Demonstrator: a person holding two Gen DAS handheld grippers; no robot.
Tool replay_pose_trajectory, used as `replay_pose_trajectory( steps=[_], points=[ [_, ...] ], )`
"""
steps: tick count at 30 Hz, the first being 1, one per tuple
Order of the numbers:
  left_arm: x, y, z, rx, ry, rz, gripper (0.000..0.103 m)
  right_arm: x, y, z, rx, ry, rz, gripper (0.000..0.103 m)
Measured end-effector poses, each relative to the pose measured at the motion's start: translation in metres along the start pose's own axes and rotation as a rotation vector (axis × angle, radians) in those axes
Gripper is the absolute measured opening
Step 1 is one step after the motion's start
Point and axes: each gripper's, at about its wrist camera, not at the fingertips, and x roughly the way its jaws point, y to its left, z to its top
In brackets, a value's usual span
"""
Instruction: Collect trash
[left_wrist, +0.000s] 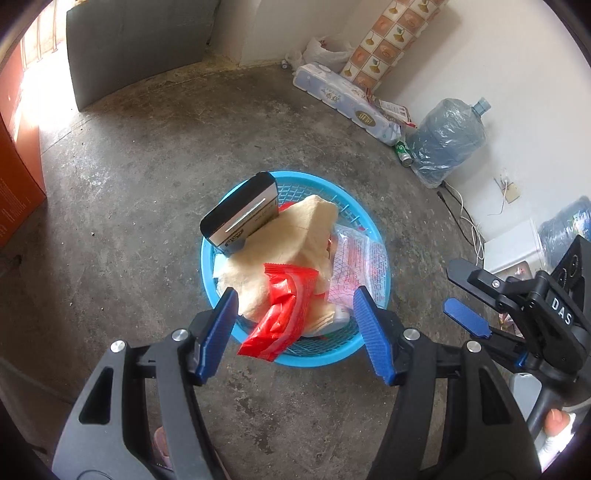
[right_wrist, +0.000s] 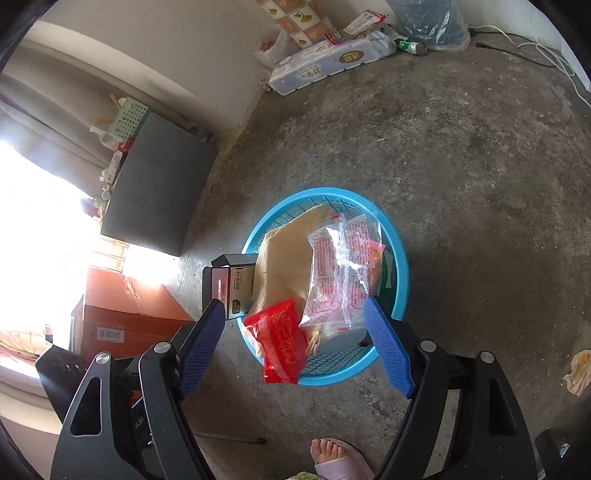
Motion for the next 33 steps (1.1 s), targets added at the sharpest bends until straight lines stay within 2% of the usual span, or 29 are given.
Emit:
replay_pose_trajectory(
  steps=[4,8,13,17,21,23,27,29,33],
  points=[
    [-0.032,-0.029,-0.019,0.084,-0.024,-0.072,0.061,-0.053,-0.011,-0.042,-0.025,-0.021,0.004,0.076],
    [-0.075,-0.045,-0.061,0.109,-0.020,-0.187,0.061,-0.102,-0.012,-0.078,-0.086,-0.041,-0.021,0.076],
    [-0.132,-0.049,-0.111,0.149,-0.032,-0.215,0.061,-0.153,0.018,-0.088,-0.222,-0.142,-0.053,0.076],
    [-0.201,-0.047,-0.126,0.204,-0.132,-0.191,0.062,-0.198,0.063,-0.090,-0.308,-0.277,0.011,0.076],
    [-0.282,-0.040,-0.135,0.207,-0.294,-0.143,0.083,-0.239,0.111,-0.116,-0.438,-0.414,0.036,0.090],
    [-0.317,-0.037,-0.140,0.185,-0.366,-0.120,0.087,-0.252,0.132,-0.131,-0.495,-0.455,0.046,0.095],
    [-0.370,-0.027,-0.155,0.112,-0.453,-0.015,0.094,-0.268,0.170,-0.159,-0.589,-0.461,0.076,0.096],
    [-0.394,-0.019,-0.164,0.073,-0.485,-0.001,0.094,-0.272,0.185,-0.174,-0.630,-0.448,0.080,0.096],
    [-0.422,-0.003,-0.184,0.013,-0.489,0.075,0.094,-0.279,0.206,-0.204,-0.703,-0.424,0.067,0.096]
  ],
)
